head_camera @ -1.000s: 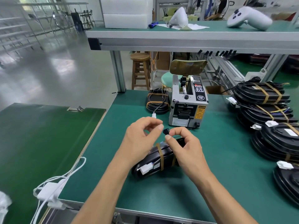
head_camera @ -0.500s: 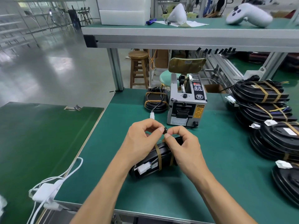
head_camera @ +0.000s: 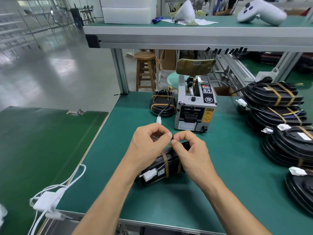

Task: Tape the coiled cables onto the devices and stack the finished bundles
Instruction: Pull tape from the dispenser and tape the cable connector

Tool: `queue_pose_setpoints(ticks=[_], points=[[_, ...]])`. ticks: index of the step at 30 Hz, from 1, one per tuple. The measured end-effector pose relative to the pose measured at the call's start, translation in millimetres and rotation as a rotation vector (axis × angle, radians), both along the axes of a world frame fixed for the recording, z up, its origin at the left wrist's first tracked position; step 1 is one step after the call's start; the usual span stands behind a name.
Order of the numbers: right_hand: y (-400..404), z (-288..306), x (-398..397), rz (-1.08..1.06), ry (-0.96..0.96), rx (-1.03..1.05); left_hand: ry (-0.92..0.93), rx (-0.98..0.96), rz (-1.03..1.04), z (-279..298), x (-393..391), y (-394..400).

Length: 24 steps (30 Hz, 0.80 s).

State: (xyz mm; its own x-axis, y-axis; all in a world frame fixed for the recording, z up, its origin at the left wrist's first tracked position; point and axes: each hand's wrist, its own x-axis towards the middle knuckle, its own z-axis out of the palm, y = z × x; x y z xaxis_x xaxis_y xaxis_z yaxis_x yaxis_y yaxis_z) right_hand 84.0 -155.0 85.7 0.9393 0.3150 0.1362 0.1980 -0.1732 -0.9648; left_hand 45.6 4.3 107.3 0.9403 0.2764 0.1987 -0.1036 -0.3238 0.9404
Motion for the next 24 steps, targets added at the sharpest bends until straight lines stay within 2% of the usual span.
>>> queue_pose_setpoints(ticks=[6, 11, 16, 24], points=[[0.2, 0.2, 1.4, 0.003, -0.024, 0.007, -0.006, 0.040, -0.016, -1.1, 1.8, 0.2], [0.8, 3.0, 2.4, 0.023, 0.044, 0.058, -0.075, -0.023, -0.085, -1.5, -1.6, 0.6], [-1.3, 10.3, 8.3, 0.150, 0.100, 0.095, -0.104, -0.093, -0.172, -4.0, -2.4, 8.7], [-3.3, 16.3, 13.6, 0.196, 0.173, 0.087, -0.069, -0.175, -0.145, -5.6, 0.8, 10.0]])
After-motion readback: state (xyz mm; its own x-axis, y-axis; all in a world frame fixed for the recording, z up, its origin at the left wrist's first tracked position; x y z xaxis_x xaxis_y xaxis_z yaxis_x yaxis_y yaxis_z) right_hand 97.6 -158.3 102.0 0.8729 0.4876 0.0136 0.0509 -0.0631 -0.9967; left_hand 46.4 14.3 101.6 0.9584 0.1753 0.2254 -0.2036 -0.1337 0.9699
